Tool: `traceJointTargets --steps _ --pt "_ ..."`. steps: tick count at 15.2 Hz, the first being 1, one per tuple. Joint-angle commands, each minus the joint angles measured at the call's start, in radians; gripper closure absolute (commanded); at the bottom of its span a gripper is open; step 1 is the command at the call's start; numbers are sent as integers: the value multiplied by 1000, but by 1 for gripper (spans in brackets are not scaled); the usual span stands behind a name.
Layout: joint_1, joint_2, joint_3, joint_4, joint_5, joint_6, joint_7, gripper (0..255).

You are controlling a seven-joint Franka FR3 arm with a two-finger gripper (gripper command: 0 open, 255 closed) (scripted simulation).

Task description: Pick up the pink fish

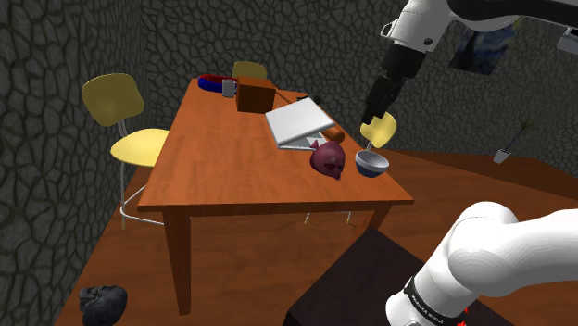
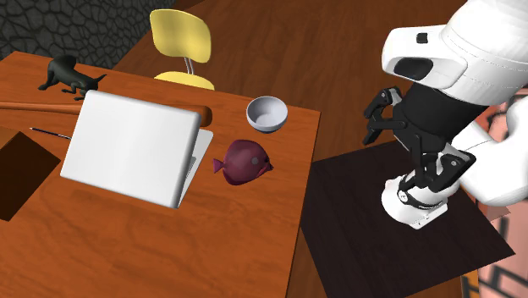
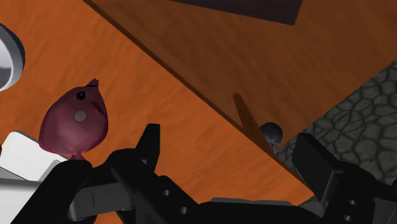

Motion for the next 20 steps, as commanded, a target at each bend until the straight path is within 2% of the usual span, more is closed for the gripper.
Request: traceJointTargets --steps 1,11,20 --pt "0 0 0 0 0 0 0 0" --pt "-21 81 -72 -228 -154 357 -187 0" --pt "-64 302 -148 -303 -298 721 -316 0"
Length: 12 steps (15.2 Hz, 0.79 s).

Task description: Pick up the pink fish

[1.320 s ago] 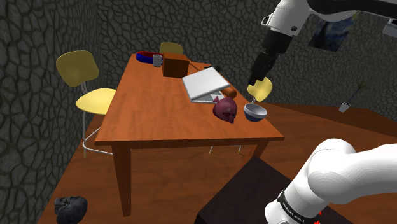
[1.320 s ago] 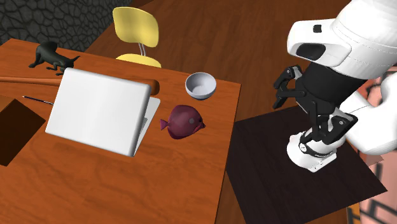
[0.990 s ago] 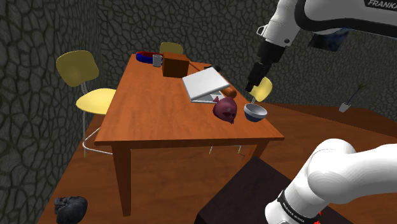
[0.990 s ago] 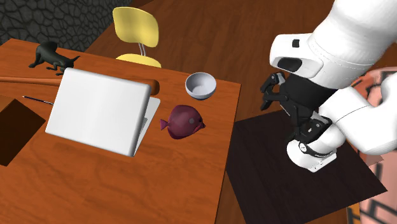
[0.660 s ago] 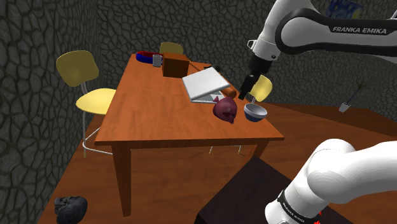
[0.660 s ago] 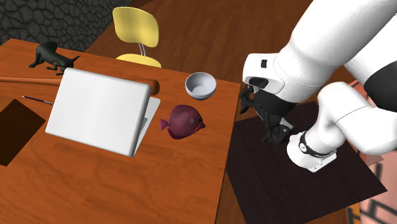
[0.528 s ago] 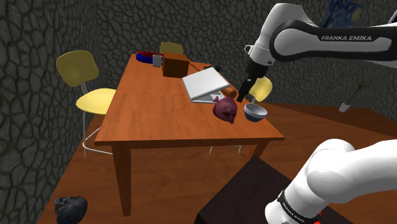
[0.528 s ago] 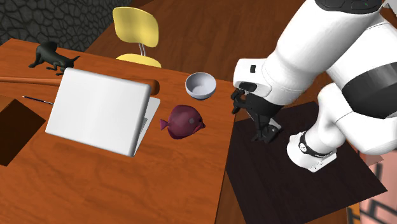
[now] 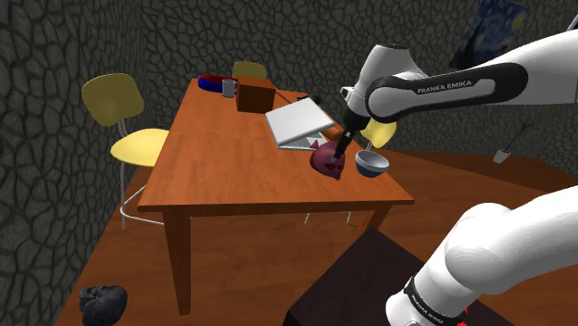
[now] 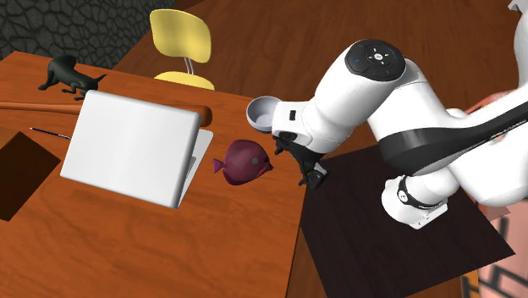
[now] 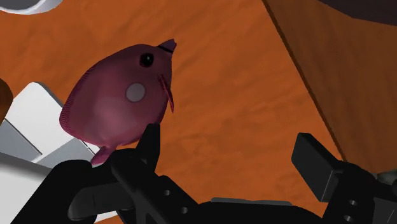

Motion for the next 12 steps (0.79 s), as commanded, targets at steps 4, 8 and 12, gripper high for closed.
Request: traceJointTargets --steps 4,8,12 --pt "-30 168 -40 6 -82 209 -57 0" --pt "-47 273 -57 24 -127 321 -74 0" --pt "-55 312 -58 1 -146 381 -54 0"
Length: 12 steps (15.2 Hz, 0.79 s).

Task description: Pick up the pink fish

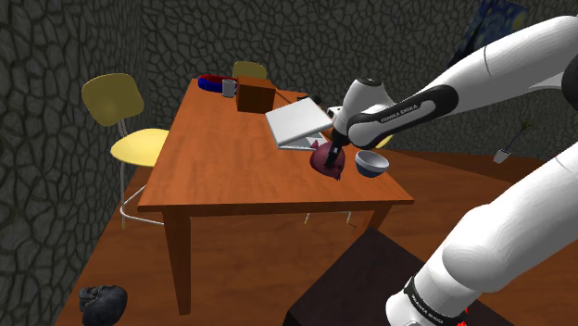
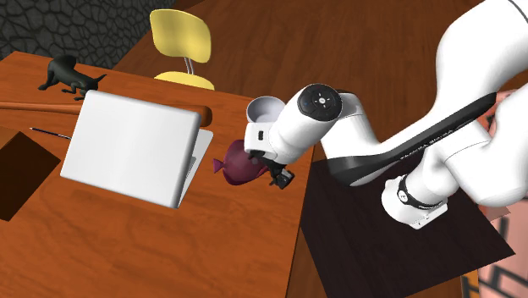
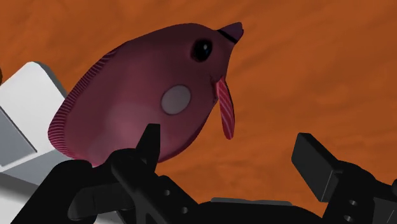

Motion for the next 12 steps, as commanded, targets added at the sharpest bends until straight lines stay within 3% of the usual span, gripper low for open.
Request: traceJointTargets --steps 1,4,5,12 --pt "-4 23 1 -8 -11 32 12 0" --pt "-7 40 1 -16 -19 56 21 0" --pt "-7 42 1 -16 -20 59 23 255" --pt "-7 44 1 -17 -21 60 24 255"
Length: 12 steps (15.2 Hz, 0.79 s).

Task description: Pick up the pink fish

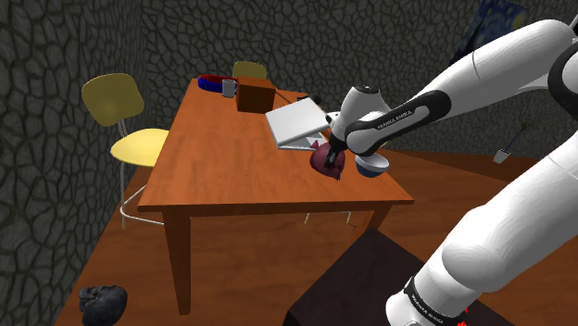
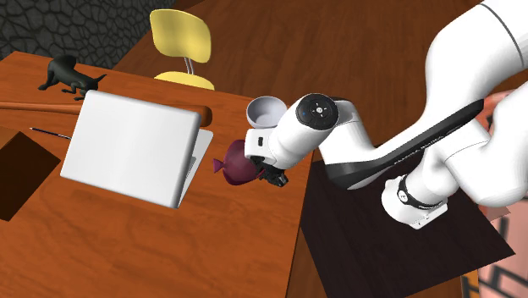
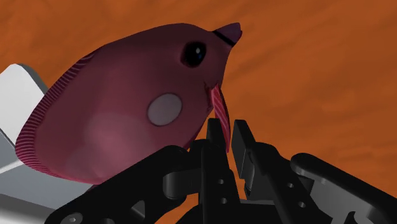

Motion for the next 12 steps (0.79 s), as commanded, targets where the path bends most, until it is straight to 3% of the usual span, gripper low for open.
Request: traceJointTargets --steps 1,12 --pt "0 1 0 -1 0 0 0 255" --pt "19 -98 1 57 49 -155 -53 255"
